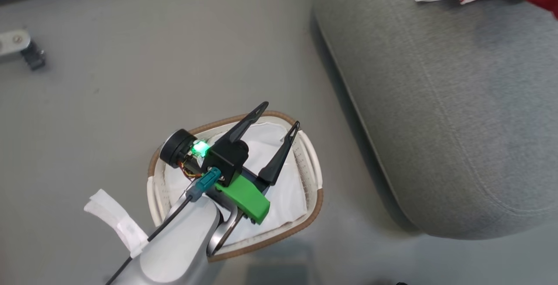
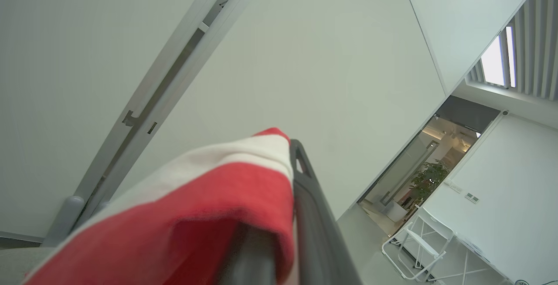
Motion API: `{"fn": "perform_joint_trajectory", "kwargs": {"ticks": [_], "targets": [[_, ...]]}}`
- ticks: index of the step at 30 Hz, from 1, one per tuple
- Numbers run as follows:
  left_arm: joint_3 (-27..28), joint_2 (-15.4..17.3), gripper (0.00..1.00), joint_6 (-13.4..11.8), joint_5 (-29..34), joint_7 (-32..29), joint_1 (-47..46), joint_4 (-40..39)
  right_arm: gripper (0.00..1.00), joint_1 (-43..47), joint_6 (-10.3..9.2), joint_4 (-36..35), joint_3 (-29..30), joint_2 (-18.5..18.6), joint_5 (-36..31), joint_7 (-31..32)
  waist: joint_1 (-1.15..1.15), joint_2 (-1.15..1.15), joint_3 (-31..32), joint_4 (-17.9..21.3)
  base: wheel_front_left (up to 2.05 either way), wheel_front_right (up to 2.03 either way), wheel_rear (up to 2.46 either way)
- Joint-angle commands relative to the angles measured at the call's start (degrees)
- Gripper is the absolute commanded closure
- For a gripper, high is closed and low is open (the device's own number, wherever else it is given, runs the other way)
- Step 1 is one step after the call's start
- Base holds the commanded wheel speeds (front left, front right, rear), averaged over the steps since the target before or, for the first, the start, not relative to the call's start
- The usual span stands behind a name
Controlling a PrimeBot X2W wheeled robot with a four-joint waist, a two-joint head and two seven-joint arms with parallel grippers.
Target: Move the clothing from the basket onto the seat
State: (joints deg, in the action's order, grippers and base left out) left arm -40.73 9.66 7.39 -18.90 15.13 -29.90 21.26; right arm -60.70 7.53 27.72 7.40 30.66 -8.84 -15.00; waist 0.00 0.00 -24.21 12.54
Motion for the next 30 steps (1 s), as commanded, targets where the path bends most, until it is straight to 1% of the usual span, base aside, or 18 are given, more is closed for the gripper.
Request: {"fn": "perform_joint_trajectory", "kwargs": {"ticks": [1, 5, 7, 10, 15, 17, 18, 19, 20, 21, 30], "targets": [[0.3, -0.1, 0.00, 0.2, 0.6, 0.0, -1.5, -0.2, 1.00, -0.1, -0.08, 1.6, 0.3, 0.3, -0.8, -0.3, 0.00, 0.00, -5.2, -5.3, 0.00, 0.00, 0.00], [-0.7, -0.4, 0.00, 0.2, 1.2, 0.0, -3.3, -0.8, 1.00, 0.4, -0.08, 5.9, 2.1, 1.6, -3.2, -0.3, 0.00, 0.00, -8.7, -7.7, 0.00, 0.00, 0.00], [-1.1, -0.1, 0.00, 0.2, 1.4, 0.0, -3.9, -0.9, 1.00, 1.2, -0.08, 7.7, 3.5, 0.5, -4.0, -0.3, 0.00, 0.00, -10.1, -8.4, 0.00, 0.00, 0.00], [-0.6, 0.5, 0.00, 0.2, 1.4, 0.0, -4.3, -0.9, 1.00, 3.1, -0.08, 10.7, 5.4, -2.7, -5.4, -0.2, 0.00, 0.00, -11.8, -8.2, 0.00, 0.00, 0.00], [-0.1, 0.7, 0.00, 0.2, 1.5, 0.0, -3.7, -0.7, 1.00, 4.8, -0.09, 13.5, 9.0, -5.4, -6.7, -0.2, 0.00, 0.00, -12.9, -7.5, 0.00, 0.00, 0.00], [-0.5, 1.1, 0.00, 0.2, 1.8, 0.0, -3.7, -0.5, 0.91, 5.6, -0.09, 13.8, 9.9, -6.4, -7.0, -0.2, 0.00, 0.00, -13.0, -7.0, 0.00, 0.00, 0.00], [-0.8, 1.3, 0.00, 0.2, 1.9, 0.0, -3.8, -0.4, 0.71, 5.8, -0.09, 13.6, 10.2, -6.7, -7.0, -0.2, 0.00, 0.00, -12.9, -6.6, 0.00, 0.00, 0.00], [-0.9, 1.5, 0.00, 0.2, 2.0, 0.0, -3.9, -0.3, 0.58, 5.9, -0.09, 13.4, 10.3, -6.9, -7.0, -0.2, 0.00, 0.00, -12.9, -6.2, 0.00, 0.00, 0.00], [-1.0, 1.5, 0.00, 0.2, 2.0, 0.0, -4.1, -0.2, 0.21, 6.1, -0.09, 13.2, 10.4, -7.2, -7.0, -0.2, 0.00, 0.00, -12.8, -5.8, 0.00, 0.00, 0.00], [-1.1, 1.6, 0.00, 0.2, 2.0, 0.0, -4.3, -0.1, 0.00, 6.5, -0.09, 12.9, 10.3, -7.6, -6.9, -0.2, 0.00, 0.00, -12.7, -5.3, 0.00, 0.00, 0.00], [-0.7, 2.6, 0.00, 0.2, 1.7, 0.0, -4.4, 0.2, 0.00, 11.5, -0.09, 9.1, 7.3, -11.0, -5.9, -0.2, 0.00, 0.00, -9.7, -1.5, 0.00, 0.00, 0.00]]}}
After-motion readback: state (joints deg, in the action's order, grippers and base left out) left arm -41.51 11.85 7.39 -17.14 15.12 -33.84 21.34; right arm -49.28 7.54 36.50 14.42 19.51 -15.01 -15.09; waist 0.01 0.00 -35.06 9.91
